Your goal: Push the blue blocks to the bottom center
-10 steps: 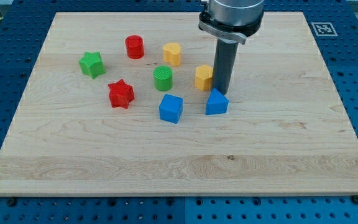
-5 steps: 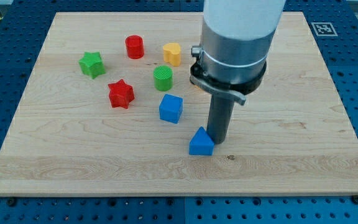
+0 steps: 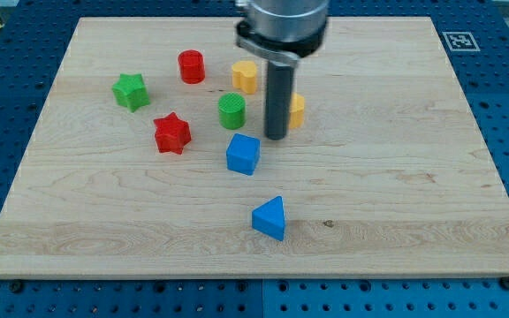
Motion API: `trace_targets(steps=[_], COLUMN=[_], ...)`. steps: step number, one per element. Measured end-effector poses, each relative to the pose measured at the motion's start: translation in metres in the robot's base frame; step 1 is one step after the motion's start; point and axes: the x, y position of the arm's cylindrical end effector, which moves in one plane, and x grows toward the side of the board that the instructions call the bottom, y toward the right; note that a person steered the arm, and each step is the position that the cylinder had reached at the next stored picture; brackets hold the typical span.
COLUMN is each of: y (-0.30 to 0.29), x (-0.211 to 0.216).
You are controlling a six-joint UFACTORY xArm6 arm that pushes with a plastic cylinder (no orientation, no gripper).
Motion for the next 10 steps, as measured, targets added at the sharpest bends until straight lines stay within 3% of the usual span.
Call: trace_targets(steps=[1,4,10], y=[-0.035,-0.029,-0.028], x=[0.0,0.008,0.099])
